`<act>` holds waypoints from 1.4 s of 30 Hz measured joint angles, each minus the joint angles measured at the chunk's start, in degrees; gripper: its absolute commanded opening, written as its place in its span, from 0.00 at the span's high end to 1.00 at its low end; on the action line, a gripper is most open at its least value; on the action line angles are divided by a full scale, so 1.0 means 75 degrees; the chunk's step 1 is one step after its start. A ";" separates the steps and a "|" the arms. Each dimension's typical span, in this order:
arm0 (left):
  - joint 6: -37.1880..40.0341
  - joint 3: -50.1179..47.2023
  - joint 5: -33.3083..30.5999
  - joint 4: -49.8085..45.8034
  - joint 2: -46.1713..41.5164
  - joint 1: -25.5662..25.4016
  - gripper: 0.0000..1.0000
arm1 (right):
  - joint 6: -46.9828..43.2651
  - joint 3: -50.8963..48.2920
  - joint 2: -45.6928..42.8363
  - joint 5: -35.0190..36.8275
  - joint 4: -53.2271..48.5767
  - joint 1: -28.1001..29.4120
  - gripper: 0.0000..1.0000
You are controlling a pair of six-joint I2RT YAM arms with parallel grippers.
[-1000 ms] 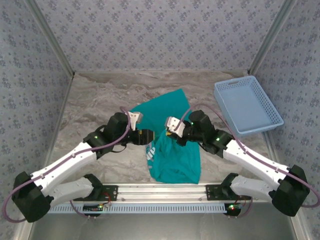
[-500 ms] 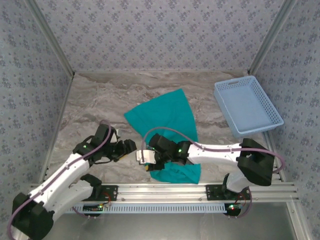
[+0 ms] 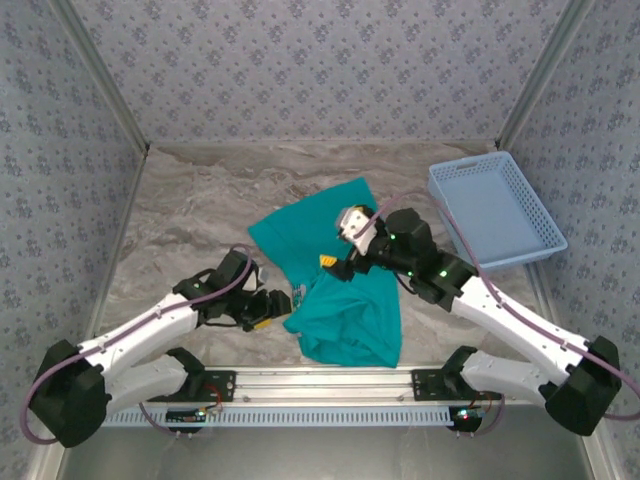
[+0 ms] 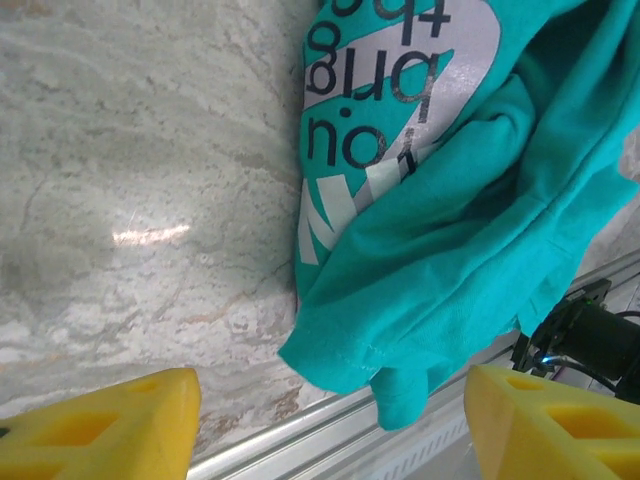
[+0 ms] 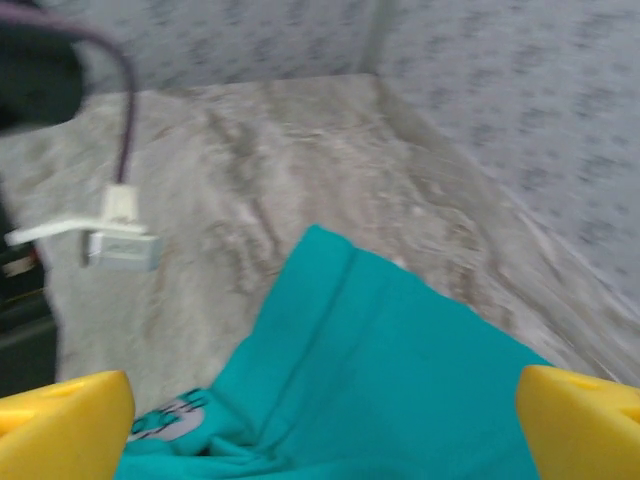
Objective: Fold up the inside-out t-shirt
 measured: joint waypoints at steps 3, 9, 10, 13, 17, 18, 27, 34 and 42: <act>0.0280 0.0044 0.0047 0.0210 0.0076 -0.0140 0.32 | 0.1017 0.0029 -0.0064 0.0440 -0.0254 -0.0463 0.00; 0.1139 0.0705 0.0047 0.0525 0.0819 -0.0516 0.30 | 0.2999 0.0647 0.0871 0.0562 -0.1285 -0.1396 0.08; 0.1274 0.0807 0.0012 0.0539 0.0973 -0.0606 0.30 | 0.3322 0.0848 0.1142 0.0635 -0.1507 -0.1466 0.08; 0.1591 0.0921 -0.0114 0.0641 0.1303 -0.0985 0.35 | 0.4092 0.1373 0.1894 0.0889 -0.2090 -0.1507 0.08; 0.1856 0.0941 -0.0189 0.0667 0.1635 -0.1448 0.53 | 0.4943 0.1990 0.2885 0.1195 -0.2722 -0.1437 0.12; 0.1874 0.0956 -0.0219 0.0656 0.1690 -0.1483 0.59 | 0.5062 0.2087 0.3066 0.1241 -0.2821 -0.1425 0.14; 0.2200 0.1005 -0.0306 0.0656 0.1778 -0.1562 1.00 | 0.5683 0.2929 0.4182 0.1390 -0.3258 -0.1320 0.26; 0.2334 0.0997 0.0134 0.1067 0.1591 -0.2696 1.00 | 0.6210 0.3905 0.5103 0.1810 -0.3503 -0.1300 0.31; 0.2503 0.0997 0.0286 0.1005 0.1376 -0.2900 1.00 | 0.6146 0.5313 0.7015 0.1836 -0.4077 -0.1072 0.34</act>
